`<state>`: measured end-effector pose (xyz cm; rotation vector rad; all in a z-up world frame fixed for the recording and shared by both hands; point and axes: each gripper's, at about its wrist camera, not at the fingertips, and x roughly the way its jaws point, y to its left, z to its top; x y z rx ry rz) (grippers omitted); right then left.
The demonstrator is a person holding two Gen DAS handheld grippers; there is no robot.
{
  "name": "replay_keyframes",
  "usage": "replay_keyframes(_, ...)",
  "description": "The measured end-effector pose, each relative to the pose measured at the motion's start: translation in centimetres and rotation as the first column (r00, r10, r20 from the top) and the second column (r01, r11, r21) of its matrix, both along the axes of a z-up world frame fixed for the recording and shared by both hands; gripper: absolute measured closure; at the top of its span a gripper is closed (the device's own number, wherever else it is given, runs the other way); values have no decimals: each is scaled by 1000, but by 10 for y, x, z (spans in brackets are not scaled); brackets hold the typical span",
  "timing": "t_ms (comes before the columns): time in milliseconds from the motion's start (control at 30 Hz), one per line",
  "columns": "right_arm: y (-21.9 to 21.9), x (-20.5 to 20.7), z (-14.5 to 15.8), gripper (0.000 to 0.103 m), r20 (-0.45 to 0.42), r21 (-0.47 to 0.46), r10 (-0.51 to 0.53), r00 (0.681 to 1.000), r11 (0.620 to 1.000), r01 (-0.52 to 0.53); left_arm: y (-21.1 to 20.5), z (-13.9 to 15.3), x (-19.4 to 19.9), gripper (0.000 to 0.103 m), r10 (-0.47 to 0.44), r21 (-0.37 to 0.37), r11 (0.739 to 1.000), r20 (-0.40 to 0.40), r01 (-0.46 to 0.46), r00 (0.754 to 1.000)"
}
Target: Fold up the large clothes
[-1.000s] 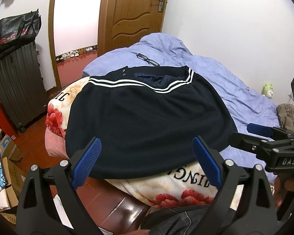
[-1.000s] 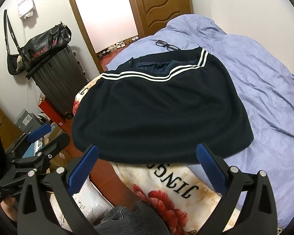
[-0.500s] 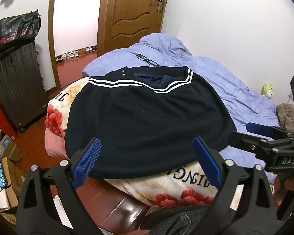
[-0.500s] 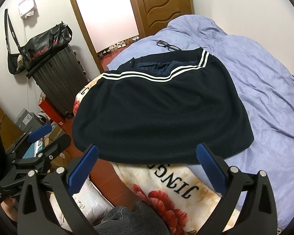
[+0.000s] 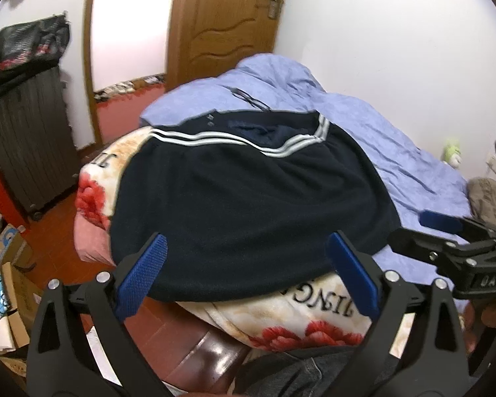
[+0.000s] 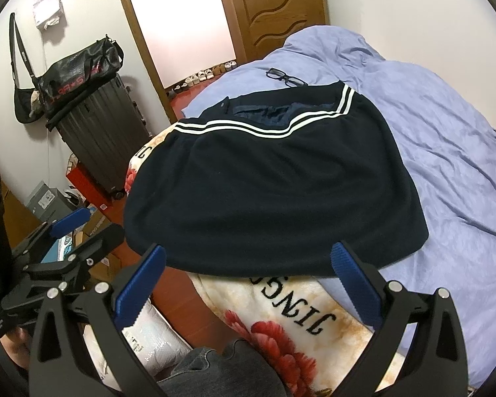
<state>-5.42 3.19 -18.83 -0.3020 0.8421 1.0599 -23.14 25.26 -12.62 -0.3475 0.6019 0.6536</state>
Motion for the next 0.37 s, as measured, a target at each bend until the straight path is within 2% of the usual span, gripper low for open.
replay_keyframes(67,-1,0,0,5,0,0,0,1000,1000,0,1,3,-3,7,3,23,1000,17,-3,1000)
replay_keyframes(267,-2,1,0,5,-4,4,1,1000,1000,-1,7,2,-1,7,-58,-60,996,35,60,998)
replay_keyframes(367,-3,1,0,5,-4,4,3,1000,1000,-3,7,2,1,7,-63,-65,996,30,64,998)
